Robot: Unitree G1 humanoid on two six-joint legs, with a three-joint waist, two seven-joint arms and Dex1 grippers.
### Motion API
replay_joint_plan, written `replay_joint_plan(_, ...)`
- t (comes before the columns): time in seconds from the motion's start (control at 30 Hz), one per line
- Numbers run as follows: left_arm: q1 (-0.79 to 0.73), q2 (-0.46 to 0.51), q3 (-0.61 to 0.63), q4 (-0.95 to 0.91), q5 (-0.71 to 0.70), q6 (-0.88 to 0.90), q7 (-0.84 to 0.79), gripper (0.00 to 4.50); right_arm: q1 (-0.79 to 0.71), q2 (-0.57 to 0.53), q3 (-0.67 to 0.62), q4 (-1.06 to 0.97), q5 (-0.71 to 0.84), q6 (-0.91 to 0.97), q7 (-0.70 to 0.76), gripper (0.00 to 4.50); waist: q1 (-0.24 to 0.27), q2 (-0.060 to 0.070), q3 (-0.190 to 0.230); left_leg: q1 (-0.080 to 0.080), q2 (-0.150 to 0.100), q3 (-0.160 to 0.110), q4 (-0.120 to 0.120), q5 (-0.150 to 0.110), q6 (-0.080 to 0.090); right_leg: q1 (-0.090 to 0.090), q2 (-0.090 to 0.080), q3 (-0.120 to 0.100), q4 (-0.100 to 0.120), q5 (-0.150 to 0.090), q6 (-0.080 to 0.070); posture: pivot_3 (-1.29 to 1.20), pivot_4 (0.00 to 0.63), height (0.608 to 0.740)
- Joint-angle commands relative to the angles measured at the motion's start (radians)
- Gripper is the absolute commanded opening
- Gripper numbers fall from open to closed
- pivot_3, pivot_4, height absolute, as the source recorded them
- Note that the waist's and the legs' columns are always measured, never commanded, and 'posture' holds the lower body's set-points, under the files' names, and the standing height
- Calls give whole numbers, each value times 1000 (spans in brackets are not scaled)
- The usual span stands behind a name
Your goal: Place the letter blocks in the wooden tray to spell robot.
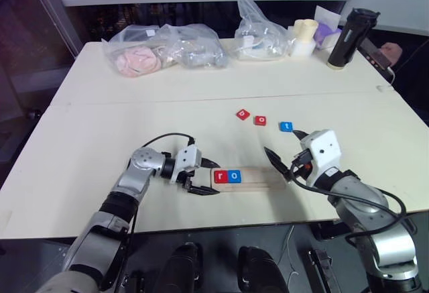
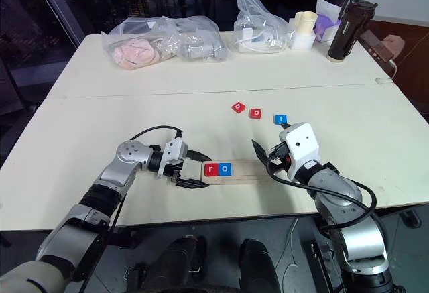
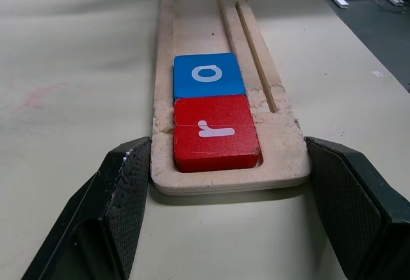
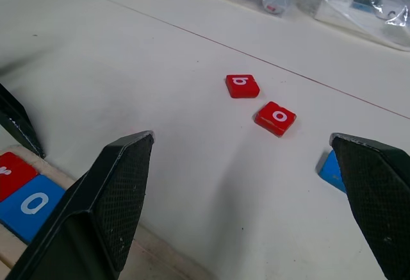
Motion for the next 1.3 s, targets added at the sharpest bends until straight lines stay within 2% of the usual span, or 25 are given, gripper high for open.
replay_joint_plan(0.03, 18, -2, -20, 3, 16, 12, 15, 4475, -16, -1, -7, -23, -1, -17, -2, 4500, 0, 0, 0, 0, 0, 0, 0, 0, 0, 0, 0, 0, 0, 0, 0, 0, 150, 738)
replay_joint_plan(0.23, 55, 28, -8, -30, 19, 6, 35, 4475, -19, -3, -5, -23, 0, -16, 1, 4500, -2, 0, 0, 0, 0, 0, 0, -1, -2, 0, 0, 0, 0, 0, 0, 0, 150, 738)
replay_joint_plan(0.43, 88, 145, 54, -11, 6, -17, 47, 4475, -66, 2, 12, -3, 6, -7, 6, 4500, -15, 0, 0, 1, 1, 0, -2, -1, -2, 0, 0, 0, 0, 0, 0, 0, 150, 738)
replay_joint_plan(0.6, 141, 244, 115, -62, -64, -2, 30, 4475, -156, 16, 40, 50, 19, 26, 11, 4500, -36, -1, 0, 6, 5, 0, -7, -2, -2, -1, 1, -2, 0, 0, -1, 0, 150, 738)
replay_joint_plan(0.77, 187, 275, 165, -191, -163, 100, 29, 4475, -259, 34, 65, 117, 17, 106, -9, 4500, -28, 1, 1, 12, 8, 1, -16, -1, -2, -1, 1, -7, -1, 0, -8, 0, 150, 738)
replay_joint_plan(0.87, 213, 253, 263, -391, -331, 358, 140, 4475, -426, 111, 106, 224, 27, 236, -62, 4500, -27, 0, 2, 9, 8, 2, -16, 0, 0, -4, 1, -8, -1, 0, -11, 0, 150, 738)
replay_joint_plan(0.97, 238, 235, 318, -508, -393, 480, 248, 4475, -554, 191, 139, 330, 10, 343, -120, 4500, -27, -1, 2, -1, 8, 2, -12, 2, -2, -13, 1, -8, 2, 1, -10, 0, 150, 738)
replay_joint_plan(1.17, 282, 203, 375, -657, -451, 580, 389, 4475, -764, 344, 168, 561, -70, 447, -273, 4500, -27, 0, 2, 0, 8, 3, -13, 3, -3, -13, 3, -8, 3, 2, -10, 0, 150, 738)
replay_joint_plan(1.3, 310, 202, 379, -698, -459, 596, 424, 4475, -885, 454, 111, 735, -121, 490, -417, 4500, -29, 0, 2, 0, 8, 3, -14, 5, -7, -13, 4, -8, 4, 2, -11, 0, 150, 738)
